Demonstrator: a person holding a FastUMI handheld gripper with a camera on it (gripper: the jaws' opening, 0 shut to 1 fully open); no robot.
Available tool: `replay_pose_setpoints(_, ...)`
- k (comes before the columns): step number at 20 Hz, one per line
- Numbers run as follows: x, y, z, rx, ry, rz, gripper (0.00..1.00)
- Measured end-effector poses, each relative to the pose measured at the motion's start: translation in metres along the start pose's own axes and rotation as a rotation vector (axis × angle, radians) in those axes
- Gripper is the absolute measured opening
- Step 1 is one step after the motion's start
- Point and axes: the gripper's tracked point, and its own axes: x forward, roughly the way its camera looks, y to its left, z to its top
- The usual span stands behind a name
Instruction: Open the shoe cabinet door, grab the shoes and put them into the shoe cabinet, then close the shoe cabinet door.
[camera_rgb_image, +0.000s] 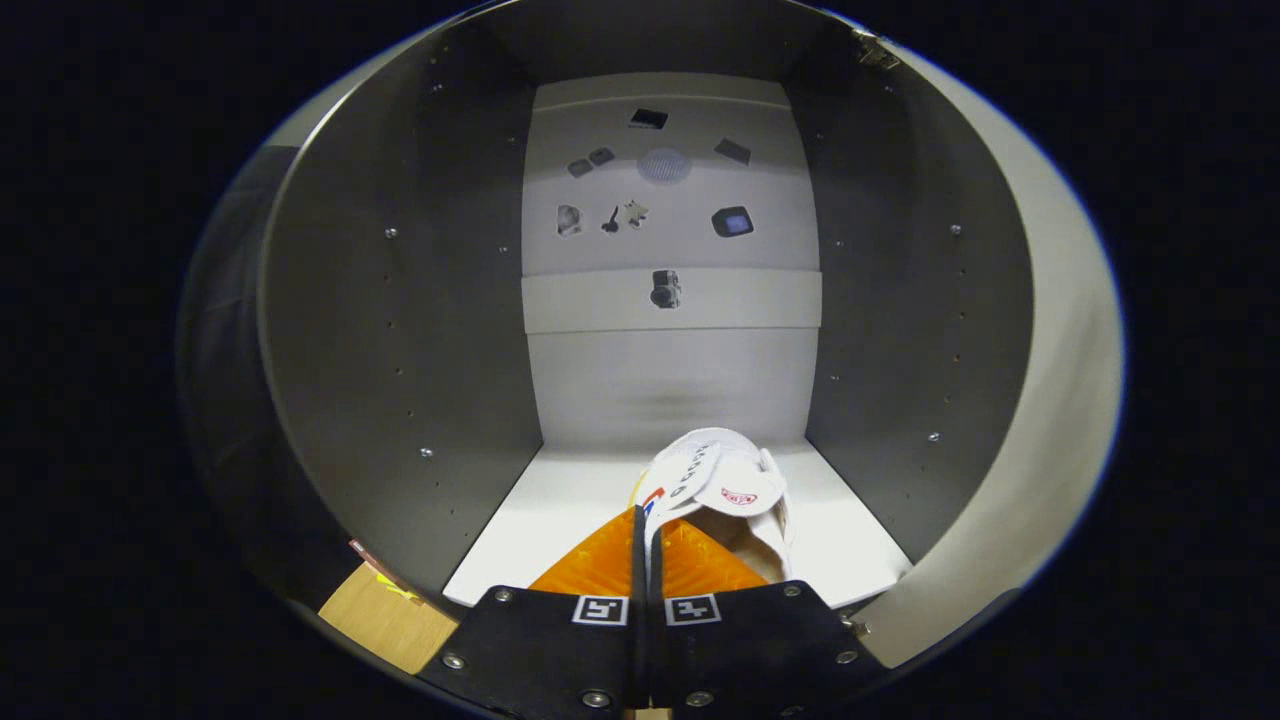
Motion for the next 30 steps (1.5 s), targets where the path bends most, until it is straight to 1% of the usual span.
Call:
replay_pose_setpoints(4, 0.038, 0.006, -0.008, -0.017, 0.031, 0.018, 0.00)
replay_pose_setpoints(6, 0.043, 0.009, -0.013, -0.017, 0.049, 0.030, 0.00)
replay_pose_setpoints(11, 0.048, 0.009, -0.010, -0.022, 0.050, 0.017, 0.00)
replay_pose_setpoints(17, 0.046, 0.012, -0.013, -0.010, 0.060, 0.003, 0.11)
replay_pose_setpoints(22, 0.043, 0.018, -0.012, -0.024, 0.061, -0.014, 0.42)
replay_pose_setpoints(23, 0.041, 0.019, -0.009, -0.022, 0.053, -0.024, 0.45)
replay_pose_setpoints(24, 0.042, 0.018, -0.006, -0.025, 0.048, -0.035, 0.50)
replay_pose_setpoints(26, 0.037, 0.022, -0.002, -0.029, 0.050, -0.031, 0.55)
replay_pose_setpoints(30, 0.015, 0.027, 0.021, -0.031, -0.016, -0.032, 0.61)
